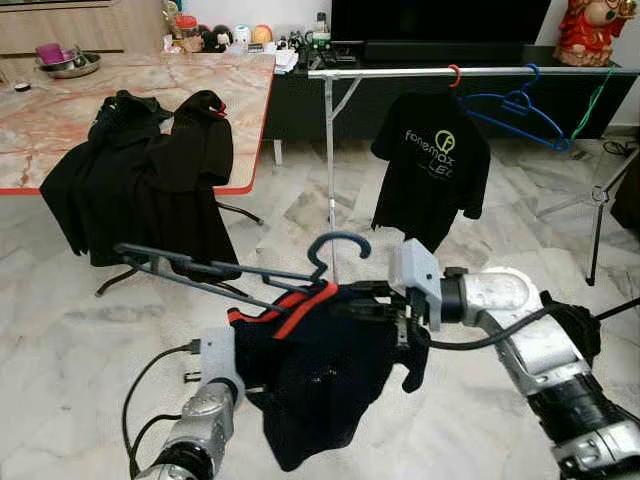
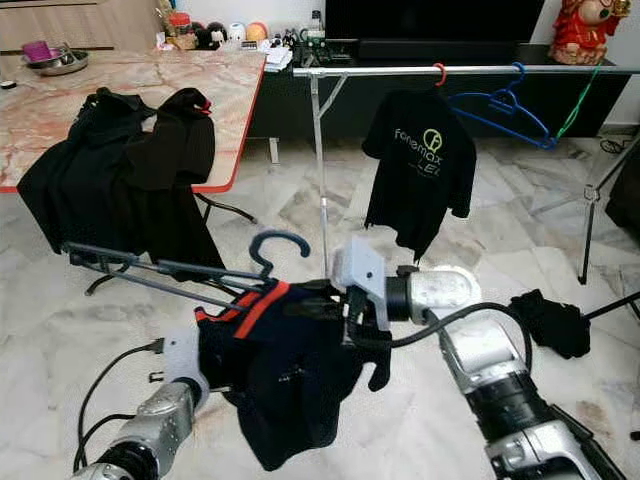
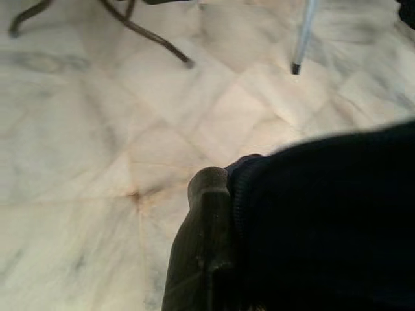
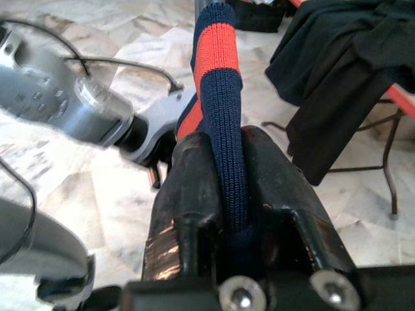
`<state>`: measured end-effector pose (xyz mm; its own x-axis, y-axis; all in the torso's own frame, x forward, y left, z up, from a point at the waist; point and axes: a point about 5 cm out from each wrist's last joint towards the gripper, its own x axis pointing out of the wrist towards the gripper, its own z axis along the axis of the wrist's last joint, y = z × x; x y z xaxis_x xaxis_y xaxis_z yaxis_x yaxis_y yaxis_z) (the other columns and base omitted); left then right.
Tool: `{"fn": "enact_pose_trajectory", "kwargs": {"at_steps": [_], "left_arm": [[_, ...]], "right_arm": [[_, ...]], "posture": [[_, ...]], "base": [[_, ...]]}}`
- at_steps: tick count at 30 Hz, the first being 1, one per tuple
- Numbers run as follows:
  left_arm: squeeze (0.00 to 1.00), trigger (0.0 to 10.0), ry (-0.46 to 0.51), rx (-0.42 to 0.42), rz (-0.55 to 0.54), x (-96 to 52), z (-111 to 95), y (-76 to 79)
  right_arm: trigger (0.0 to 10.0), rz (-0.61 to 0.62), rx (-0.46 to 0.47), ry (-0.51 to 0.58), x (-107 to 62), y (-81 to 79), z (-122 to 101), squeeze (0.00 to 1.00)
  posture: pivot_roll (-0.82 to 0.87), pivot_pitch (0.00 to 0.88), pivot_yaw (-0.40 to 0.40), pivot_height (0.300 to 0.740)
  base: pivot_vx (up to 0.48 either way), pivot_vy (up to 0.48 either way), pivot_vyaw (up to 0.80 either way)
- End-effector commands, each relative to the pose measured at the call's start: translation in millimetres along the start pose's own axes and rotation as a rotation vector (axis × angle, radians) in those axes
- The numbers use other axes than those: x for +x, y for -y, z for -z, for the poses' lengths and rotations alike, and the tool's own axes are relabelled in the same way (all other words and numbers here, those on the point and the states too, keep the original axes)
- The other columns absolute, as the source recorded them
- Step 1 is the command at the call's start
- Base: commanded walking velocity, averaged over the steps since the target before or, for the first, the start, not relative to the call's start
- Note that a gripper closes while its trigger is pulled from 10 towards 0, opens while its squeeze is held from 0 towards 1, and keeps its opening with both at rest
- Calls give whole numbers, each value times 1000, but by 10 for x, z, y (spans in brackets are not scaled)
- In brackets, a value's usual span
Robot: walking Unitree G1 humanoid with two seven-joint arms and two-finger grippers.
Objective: Hang hanger
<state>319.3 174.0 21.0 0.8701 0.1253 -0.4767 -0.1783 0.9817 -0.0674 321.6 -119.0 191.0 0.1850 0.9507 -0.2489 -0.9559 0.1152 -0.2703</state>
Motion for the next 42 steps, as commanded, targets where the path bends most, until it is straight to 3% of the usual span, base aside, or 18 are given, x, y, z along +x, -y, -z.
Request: {"fn": "enact_pose_trajectory", "kwargs": {"at_steps": [1,3,5,7,8,10,11,12,15,18,25,27,28,31,33,35,37,42], "left_arm": [[0,0,-42,-22,-49,-16,107,-97],[0,0,-42,-22,-49,-16,107,-97],[0,0,-51,-29,-43,-22,136,-88],[0,0,-53,-30,-44,-23,140,-83],[0,0,-54,-30,-44,-23,142,-77],[0,0,-54,-29,-44,-23,141,-78],[0,0,-55,-29,-46,-22,139,-83],[0,0,-55,-29,-46,-22,139,-83],[0,0,-59,-24,-47,-20,139,-94],[0,0,-60,-22,-51,-20,138,-106],[0,0,-61,-20,-62,-21,143,-135],[0,0,-65,-19,-63,-24,156,-137],[0,0,-66,-18,-62,-24,158,-136],[0,0,-67,-19,-64,-24,159,-133],[0,0,-64,-23,-67,-23,154,-134],[0,0,-61,-28,-66,-23,151,-131],[0,0,-59,-30,-64,-23,150,-129],[0,0,-55,-33,-63,-25,150,-130]], "right_arm": [[0,-8,-15,98,-184,-10,-145,0],[0,-8,-15,98,-184,-10,-145,0],[0,-113,69,207,-326,-142,-195,0],[0,-163,102,220,-365,-208,-191,0],[0,-262,152,202,-441,-338,-147,0],[0,-295,157,157,-474,-391,-96,0],[0,-330,152,72,-521,-453,-4,0],[0,-330,152,72,-521,-453,-4,0],[0,-327,142,-183,-679,-509,271,0],[0,-300,117,-318,-781,-500,379,0],[0,-223,121,-403,-967,-456,370,0],[0,-221,98,-542,-1087,-465,485,0],[0,-221,97,-561,-1107,-467,505,0],[0,-162,69,-510,-1095,-416,498,0],[0,-25,37,-417,-1034,-275,454,0],[0,38,59,-310,-989,-212,400,0],[0,1,103,-255,-973,-256,365,0],[0,-133,134,-311,-1008,-428,445,0]], "posture": [[72,99,-8,740],[72,99,-8,740],[69,102,-7,740],[69,102,-7,740],[69,105,-6,740],[69,106,-5,740],[66,107,-2,740],[66,107,-2,740],[65,111,3,740],[65,113,5,740],[63,119,10,740],[57,123,11,740],[57,124,11,740],[58,126,10,740],[56,129,10,740],[58,131,11,740],[62,133,11,740],[59,135,10,740]], "base": [[0,0,0],[0,0,0],[0,0,0],[0,0,0],[0,0,0],[0,0,0],[0,0,0],[0,0,0],[0,0,0],[0,0,0],[0,0,0],[0,0,0],[0,0,0],[0,0,0],[0,0,0],[0,0,0],[0,0,0],[0,0,0]]}}
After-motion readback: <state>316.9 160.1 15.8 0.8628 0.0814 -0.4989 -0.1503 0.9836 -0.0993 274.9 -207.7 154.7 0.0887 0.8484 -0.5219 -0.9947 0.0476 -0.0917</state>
